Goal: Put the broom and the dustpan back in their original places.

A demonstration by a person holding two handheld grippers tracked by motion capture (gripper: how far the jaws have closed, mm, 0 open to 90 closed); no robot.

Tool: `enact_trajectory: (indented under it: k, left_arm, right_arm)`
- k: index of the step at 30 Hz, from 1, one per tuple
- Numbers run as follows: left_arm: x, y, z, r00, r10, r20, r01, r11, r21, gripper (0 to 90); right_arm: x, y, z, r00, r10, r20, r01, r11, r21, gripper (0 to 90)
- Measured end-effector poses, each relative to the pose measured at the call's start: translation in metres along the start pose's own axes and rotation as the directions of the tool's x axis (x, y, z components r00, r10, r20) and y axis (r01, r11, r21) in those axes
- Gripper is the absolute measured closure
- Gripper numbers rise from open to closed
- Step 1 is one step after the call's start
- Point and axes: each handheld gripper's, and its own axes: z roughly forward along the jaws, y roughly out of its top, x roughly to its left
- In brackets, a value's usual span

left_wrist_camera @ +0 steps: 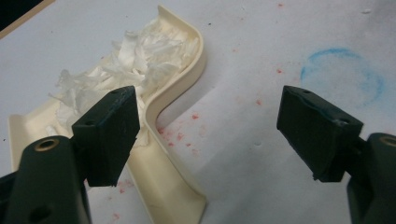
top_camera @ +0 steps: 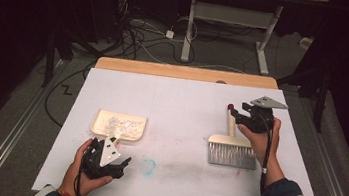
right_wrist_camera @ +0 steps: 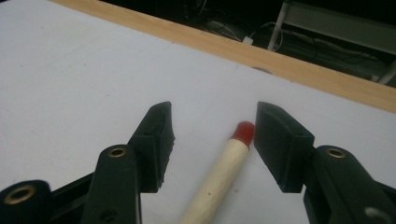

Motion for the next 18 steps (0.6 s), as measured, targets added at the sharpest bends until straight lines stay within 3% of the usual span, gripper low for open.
enact_trajectory:
  k: [7,13,18]
  left_arm:
    - [0.001,-0.001,0.0,1.0,0.0,0.001,0.0,1.0,-0.001,20.1]
    - [0.001,-0.001,-0.003,1.0,0.002,0.001,-0.002,1.0,-0.007,20.1]
    - [0.002,-0.002,-0.003,1.0,-0.002,0.001,0.002,1.0,-0.006,20.0]
  right_arm:
    - [0.002,0.004,-0.011,0.9999,-0.011,0.003,0.011,0.998,-0.061,38.0]
    - [0.005,0.005,-0.017,0.9996,-0.003,0.028,0.006,0.995,-0.098,29.1]
    - [0.01,0.007,-0.022,0.9972,-0.012,0.074,0.022,0.99,-0.137,23.0]
